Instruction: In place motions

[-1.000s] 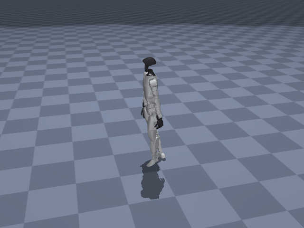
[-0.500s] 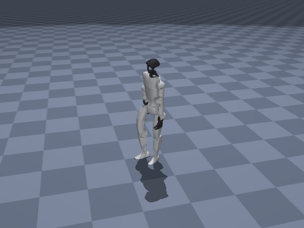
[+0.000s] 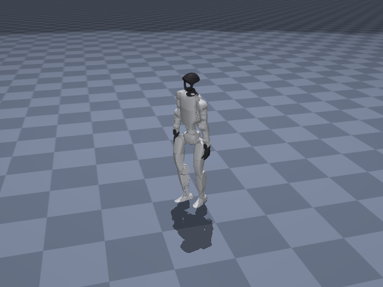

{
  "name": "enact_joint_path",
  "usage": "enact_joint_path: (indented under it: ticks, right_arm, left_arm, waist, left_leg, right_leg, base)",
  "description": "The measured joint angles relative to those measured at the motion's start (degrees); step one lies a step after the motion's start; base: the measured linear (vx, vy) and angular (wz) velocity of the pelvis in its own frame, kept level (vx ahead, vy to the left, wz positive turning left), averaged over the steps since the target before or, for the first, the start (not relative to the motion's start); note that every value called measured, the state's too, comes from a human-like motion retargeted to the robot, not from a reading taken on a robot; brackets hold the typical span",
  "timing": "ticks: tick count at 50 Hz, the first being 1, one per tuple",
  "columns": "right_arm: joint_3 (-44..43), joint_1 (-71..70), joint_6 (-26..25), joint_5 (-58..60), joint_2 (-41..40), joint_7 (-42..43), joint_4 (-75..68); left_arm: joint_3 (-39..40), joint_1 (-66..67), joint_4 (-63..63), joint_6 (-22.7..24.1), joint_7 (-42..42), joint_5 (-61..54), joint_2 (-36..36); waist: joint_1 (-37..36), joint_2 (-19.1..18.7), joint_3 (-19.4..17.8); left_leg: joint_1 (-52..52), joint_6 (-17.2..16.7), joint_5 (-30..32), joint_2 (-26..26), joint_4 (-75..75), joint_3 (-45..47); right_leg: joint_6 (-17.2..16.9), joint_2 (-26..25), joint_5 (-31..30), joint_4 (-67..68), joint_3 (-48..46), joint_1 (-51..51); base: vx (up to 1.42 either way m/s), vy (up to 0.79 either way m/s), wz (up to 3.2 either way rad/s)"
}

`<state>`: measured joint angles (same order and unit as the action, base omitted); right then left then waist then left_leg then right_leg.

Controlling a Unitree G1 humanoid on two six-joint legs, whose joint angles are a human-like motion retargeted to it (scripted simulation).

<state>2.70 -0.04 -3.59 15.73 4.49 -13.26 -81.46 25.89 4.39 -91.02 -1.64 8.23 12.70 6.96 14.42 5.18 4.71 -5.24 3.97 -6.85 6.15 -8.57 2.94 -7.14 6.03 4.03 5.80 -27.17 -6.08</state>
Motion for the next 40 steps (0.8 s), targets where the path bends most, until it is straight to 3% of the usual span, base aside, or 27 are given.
enact_joint_path:
  ticks: [4, 7, 10, 12, 14, 17, 20, 22, 26, 30, 36, 38, 40]
  right_arm:
    - [-0.37, 0.64, 0.04, 0.63, 0.49, -0.13, -0.29]
    - [-1.1, 0.6, -0.25, 0.35, 0.92, 0.11, -1.05]
    - [-1.37, 0.8, -0.39, -0.27, 1.42, -0.11, -1.53]
    - [-1.52, 0.54, -0.6, -0.4, 1.82, -0.55, -1.59]
    - [-1.74, -0.18, -0.81, -0.22, 2.19, -0.8, -1.5]
    - [-1.75, -1.33, -0.95, -0.15, 2.65, -0.76, -0.47]
    - [-1.56, -2.46, -0.81, -1.07, 2.62, -0.58, 1.47]
    - [-0.74, -3.19, -0.5, -2.56, 2.22, -0.27, 2.39]
    - [-0.93, -3.26, -0.16, -4.55, 1.83, -1.73, 2.11]
    - [-1.6, -2.37, -1.18, -3.13, 2.98, -2.94, 0.21]
    - [-4.74, -1.66, -2.53, -2.11, 5.99, 1.65, -4.11]
    - [-6.91, -1.22, -3.25, -3.34, 6.81, 2.98, -5.96]
    - [-9.43, -0.91, -3.83, -5.97, 7.43, 4.15, -8.24]
  left_arm:
    - [-1.04, -1.26, 1.41, 0.43, -0.17, -0.32, -1.28]
    - [-1.93, -2.26, 1.67, 0.86, -0.42, -0.83, -2.5]
    - [-3.09, -2.68, 1.46, 1.24, -0.69, -1.15, -3.29]
    - [-3.87, -2.93, 1.2, 1.36, -0.89, -0.67, -3.49]
    - [-4.72, -3.18, 0.94, 1.31, -0.84, -0.19, -3.52]
    - [-6.17, -3.49, 0.37, 0.89, -0.27, 0.68, -3.15]
    - [-7.54, -4.07, 0.08, 0.54, 0.69, 2.07, -1.89]
    - [-7.86, -4.13, 0.51, 0.26, 1.23, 3.23, -0.29]
    - [-8.34, -2.94, 0.13, -0.42, 0.45, 6.26, 3.29]
    - [-5.94, 0.11, -1.83, -1.51, -1.72, 6.57, 4.84]
    - [-2.36, 3.38, -2.83, -2.66, -0.56, 4.14, 4.27]
    - [-1.89, 3.73, -2.37, -2.89, -1.04, 4.64, 3.97]
    - [-1.8, 3.38, -1.72, -3.14, -1.86, 5.37, 3.7]
  waist:
    - [-1.44, 0.45, 0.9]
    - [-3.13, 0.68, 0.63]
    - [-5.18, 0.33, 0.39]
    - [-5.95, -0.44, 0.37]
    - [-5.73, -1.3, 0.42]
    - [-6.71, -1.97, 0.02]
    - [4.76, -5.65, -0.13]
    - [6.27, -6.23, -1.33]
    - [6.39, -7.36, -2.63]
    - [2.34, -8.11, -1.85]
    - [1.43, -12.75, -1.81]
    - [2.57, -13.89, -1.08]
    - [3.21, -13.74, -0.12]
  left_leg:
    - [-1.94, 1.18, 1.25, 1.31, -5.23, -1.38]
    - [-2.95, 2.61, 3.16, 4.38, -7.58, -11.46]
    - [-2.24, 0.65, 4.25, 7.31, -7.07, -24.86]
    - [-1.19, -1.26, 3.79, 6.95, -5.32, -28.25]
    - [-1.15, -0.72, 2.39, 5.67, -3.77, -24.35]
    - [-3.3, 2.21, 0.72, 2.76, -2.89, -8.04]
    - [0.03, 1.4, 0.82, 1.42, 2.45, -11.52]
    - [0.41, 1.38, 0.33, 0.33, 3.49, -5.67]
    - [1.61, 0.74, -0.93, -2.04, 5.18, 4.2]
    - [3.39, -0.89, -2.93, -4.55, 7.05, 19.39]
    - [6.67, -4.2, -5.79, -9.03, 9.06, 38.57]
    - [7.27, -5.42, -6.52, -9.78, 9.09, 42.88]
    - [7.82, -6.43, -7.07, -9.4, 8.88, 46.87]
  right_leg:
    - [-0.21, 1.4, -0.43, 1.39, 5.04, -1.85]
    - [-0.32, 1.75, -1.42, 2.11, 10.79, -3.16]
    - [-0.34, 0.48, -2.94, 2.38, 18.19, -4.64]
    - [-0.43, -1.1, -4.18, 2.47, 23.26, -6.02]
    - [-0.57, -2.64, -5.69, 2.32, 27.99, -7.52]
    - [-0.56, -5.36, -8.81, 2.19, 36.35, -10.13]
    - [0.12, -5.24, -10.15, 2.03, 31.99, -12.63]
    - [1.48, -6.13, -10.78, 2.08, 33.16, -14.23]
    - [9.07, -2.43, -7.59, 2.8, 14.55, -15.11]
    - [12.56, 1.06, -1.22, 3.71, -6.01, -13.29]
    - [11.99, 2.64, 6.48, 4.58, -42.93, -3.41]
    - [10.9, 1.63, 5.86, 3.23, -51.94, -1.0]
    - [9.83, 1.07, 1.62, 0.87, -54.14, -0.81]
  base:
    - [-0.08, 0.17, -0.93]
    - [-0.1, 0.2, -1.59]
    - [-0.1, 0.2, -2.17]
    - [-0.11, 0.19, -2.29]
    - [-0.17, 0.18, -2.35]
    - [-0.25, 0.22, -2.71]
    - [-0.39, 0.35, -0.4]
    - [-0.38, 0.44, -2.26]
    - [-0.31, 0.51, -2.87]
    - [-0.26, 0.59, -3.62]
    - [-0.24, 0.54, -2.98]
    - [-0.19, 0.45, -1.94]
    - [-0.2, 0.38, -1.66]
